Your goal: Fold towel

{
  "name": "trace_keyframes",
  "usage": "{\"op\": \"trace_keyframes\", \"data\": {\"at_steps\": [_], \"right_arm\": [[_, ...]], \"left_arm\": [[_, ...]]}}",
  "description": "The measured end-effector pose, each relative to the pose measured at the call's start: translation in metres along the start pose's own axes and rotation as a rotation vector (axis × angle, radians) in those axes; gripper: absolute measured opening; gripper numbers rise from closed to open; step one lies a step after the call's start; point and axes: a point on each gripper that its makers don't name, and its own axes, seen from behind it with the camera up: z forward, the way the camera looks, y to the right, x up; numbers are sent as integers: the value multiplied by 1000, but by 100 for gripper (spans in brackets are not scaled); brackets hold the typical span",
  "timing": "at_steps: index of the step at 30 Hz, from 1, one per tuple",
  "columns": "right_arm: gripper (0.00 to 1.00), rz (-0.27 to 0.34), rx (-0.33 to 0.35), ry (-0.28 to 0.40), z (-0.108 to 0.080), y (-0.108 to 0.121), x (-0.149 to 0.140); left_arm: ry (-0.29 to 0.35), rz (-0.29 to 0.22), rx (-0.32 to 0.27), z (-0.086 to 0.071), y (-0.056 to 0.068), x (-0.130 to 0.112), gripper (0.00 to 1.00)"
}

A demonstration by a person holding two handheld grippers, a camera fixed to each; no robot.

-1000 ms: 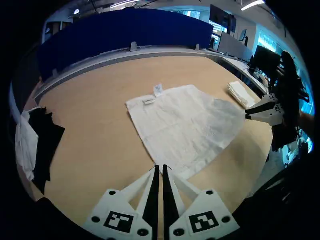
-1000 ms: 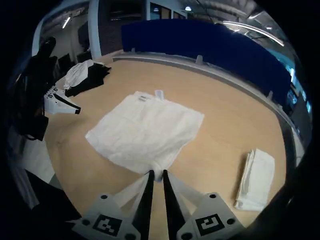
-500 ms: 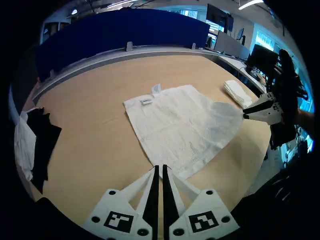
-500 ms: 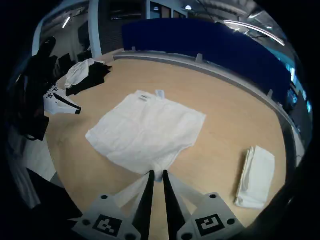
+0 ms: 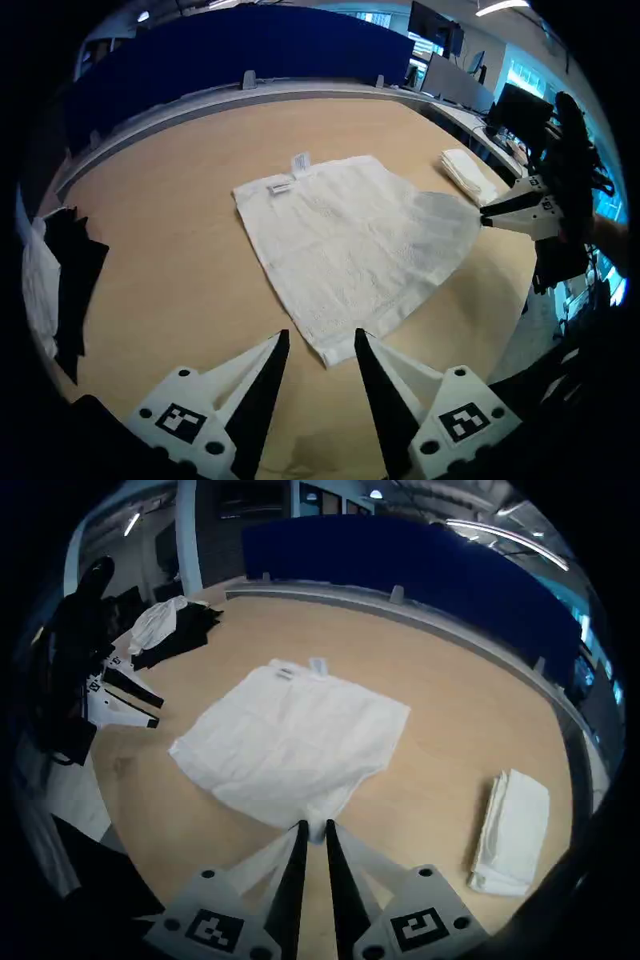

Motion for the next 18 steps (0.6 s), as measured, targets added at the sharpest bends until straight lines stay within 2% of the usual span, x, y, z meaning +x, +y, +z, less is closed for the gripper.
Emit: {"op": "trace_keyframes", "data": {"at_steps": [8,18], "right_arm": [[17,-3,0,0,1,0,-1],[17,-2,-2,-5,3,1,-6]], "left_arm": [[-40,35,-3,15,3,-20,61],[-82,30,-24,34,12,-44,61]]}}
